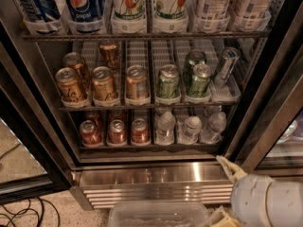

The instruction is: Pick green can from middle shelf of fridge

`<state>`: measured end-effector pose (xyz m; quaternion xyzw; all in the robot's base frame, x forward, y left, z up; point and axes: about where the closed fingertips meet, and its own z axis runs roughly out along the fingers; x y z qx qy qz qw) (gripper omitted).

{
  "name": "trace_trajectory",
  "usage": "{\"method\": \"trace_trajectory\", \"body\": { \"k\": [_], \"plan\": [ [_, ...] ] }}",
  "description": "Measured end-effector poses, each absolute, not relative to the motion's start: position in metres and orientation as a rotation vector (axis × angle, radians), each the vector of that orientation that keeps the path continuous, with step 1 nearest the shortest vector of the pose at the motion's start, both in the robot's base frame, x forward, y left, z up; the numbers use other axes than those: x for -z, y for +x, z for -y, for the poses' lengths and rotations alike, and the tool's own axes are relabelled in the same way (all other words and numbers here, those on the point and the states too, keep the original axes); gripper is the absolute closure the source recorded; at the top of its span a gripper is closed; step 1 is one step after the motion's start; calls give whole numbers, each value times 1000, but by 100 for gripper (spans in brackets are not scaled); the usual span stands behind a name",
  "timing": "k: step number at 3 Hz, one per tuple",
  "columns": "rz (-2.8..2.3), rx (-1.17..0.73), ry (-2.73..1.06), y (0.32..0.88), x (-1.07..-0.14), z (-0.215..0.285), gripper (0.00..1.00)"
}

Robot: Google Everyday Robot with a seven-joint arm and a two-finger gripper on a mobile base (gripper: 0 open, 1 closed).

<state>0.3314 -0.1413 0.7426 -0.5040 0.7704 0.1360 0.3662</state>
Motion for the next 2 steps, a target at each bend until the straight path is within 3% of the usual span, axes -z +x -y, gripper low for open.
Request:
{"method": "trace_trajectory", "body": {
  "k": [2],
  "plan": [
    [-1894, -412, -853, 346, -682, 134, 0]
  ]
}}
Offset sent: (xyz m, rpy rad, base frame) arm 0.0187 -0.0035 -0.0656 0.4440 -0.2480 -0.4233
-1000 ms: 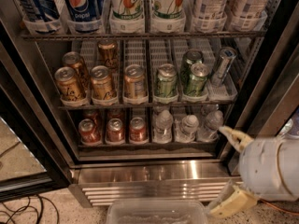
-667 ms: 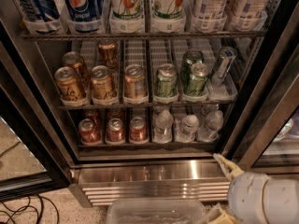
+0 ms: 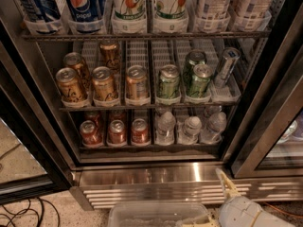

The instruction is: Pick green can from middle shelf of fridge

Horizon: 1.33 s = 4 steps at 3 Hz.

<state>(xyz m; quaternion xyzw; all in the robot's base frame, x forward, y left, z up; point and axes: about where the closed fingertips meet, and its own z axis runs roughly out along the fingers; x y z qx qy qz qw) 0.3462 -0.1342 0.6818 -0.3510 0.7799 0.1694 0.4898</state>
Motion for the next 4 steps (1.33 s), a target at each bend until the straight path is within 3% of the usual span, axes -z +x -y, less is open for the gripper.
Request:
{"method": "trace_trajectory", "body": {
  "k": [2, 4],
  "plan": [
    [-1802, -139, -709, 354, -704, 144, 0],
    [-1765, -107, -716, 359, -725, 133, 0]
  ]
}}
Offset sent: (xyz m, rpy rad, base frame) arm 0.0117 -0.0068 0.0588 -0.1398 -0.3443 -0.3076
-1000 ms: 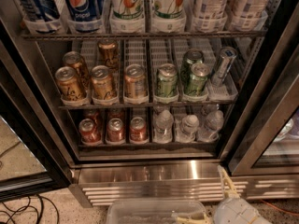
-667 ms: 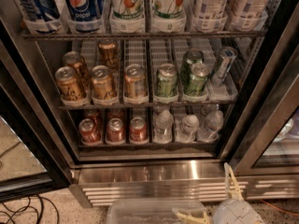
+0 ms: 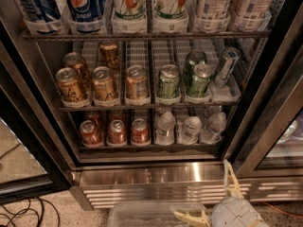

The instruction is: Pick green can from middle shelf of fridge

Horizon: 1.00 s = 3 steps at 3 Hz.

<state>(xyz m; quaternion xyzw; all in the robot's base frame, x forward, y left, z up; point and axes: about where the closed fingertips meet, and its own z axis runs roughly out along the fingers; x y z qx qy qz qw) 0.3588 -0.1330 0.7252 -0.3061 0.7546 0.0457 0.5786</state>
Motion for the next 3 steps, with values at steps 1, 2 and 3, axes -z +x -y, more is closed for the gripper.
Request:
{"method": "trace_trajectory", "body": {
  "k": [1, 2, 3],
  "plan": [
    [-1723, -106, -700, 365, -724, 124, 0],
    [-1628, -71, -698, 381, -735, 109, 0],
    [-1541, 9, -702, 393, -749, 95, 0]
  ]
}}
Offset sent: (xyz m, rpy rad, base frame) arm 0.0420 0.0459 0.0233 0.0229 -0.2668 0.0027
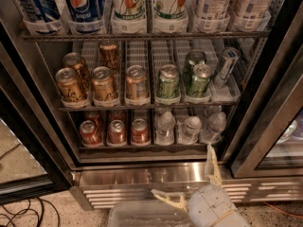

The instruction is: Pick green can from middle shelf of fridge

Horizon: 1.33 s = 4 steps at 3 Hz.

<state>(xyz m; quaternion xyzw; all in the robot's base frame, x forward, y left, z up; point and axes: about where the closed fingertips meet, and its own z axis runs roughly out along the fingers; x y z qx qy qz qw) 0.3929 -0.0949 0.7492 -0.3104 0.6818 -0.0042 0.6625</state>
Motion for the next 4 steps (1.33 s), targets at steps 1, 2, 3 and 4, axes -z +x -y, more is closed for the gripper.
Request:
{"method": "trace_trajectory", "body": {
  "k": [1, 2, 3, 4],
  "plan": [
    [-1477, 122, -690, 407, -764, 92, 0],
    [-1436, 218, -649, 421, -774, 90, 0],
    [-1414, 310, -617, 436, -782, 88, 6],
    [-1419, 413, -551, 454, -789, 99, 25]
  ]
}}
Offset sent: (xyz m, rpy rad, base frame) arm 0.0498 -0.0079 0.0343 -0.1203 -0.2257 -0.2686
